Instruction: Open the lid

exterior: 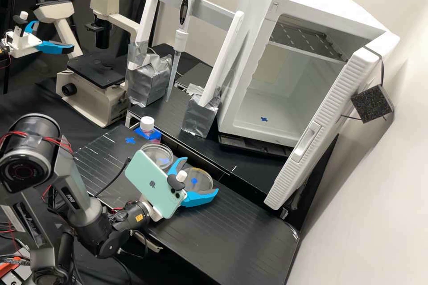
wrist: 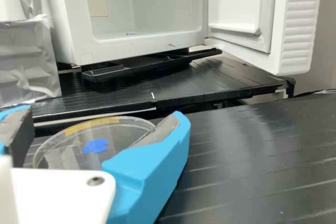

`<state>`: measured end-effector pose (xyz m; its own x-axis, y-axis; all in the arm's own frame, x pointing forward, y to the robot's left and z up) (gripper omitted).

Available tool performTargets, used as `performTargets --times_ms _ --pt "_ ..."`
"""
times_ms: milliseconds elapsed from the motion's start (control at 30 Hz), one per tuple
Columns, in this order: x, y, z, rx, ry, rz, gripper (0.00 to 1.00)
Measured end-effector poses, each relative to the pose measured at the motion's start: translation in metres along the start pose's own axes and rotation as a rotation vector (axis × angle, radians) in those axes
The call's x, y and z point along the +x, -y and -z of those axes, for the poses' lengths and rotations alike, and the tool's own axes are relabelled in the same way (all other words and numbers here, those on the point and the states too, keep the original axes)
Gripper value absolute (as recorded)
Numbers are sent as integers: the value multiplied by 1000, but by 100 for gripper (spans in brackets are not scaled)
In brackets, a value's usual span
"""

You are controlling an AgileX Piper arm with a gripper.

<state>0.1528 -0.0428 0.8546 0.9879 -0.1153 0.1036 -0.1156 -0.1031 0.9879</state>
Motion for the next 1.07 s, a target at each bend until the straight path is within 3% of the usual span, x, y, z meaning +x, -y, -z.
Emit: performTargets --times_ms 233,367,433,567,667,767,900,1000,1067 --pt "-3 -4 3 -15 -13 -13 100" --pt "-13 -12 10 12 -23 -54 100" --pt "-18 -17 19 -3 -49 -87 100" --pt "-26 -18 39 -67 -140 -118 100" --pt "-30 -10 58 -116 -249 -90 100" --pt "-32 0 73 -131 -354 -29 100" --pt "-32 14 85 -96 -457 71 100" --pt "-28 20 89 -3 -478 98 100" --pt "-24 21 90 26 -476 93 100"
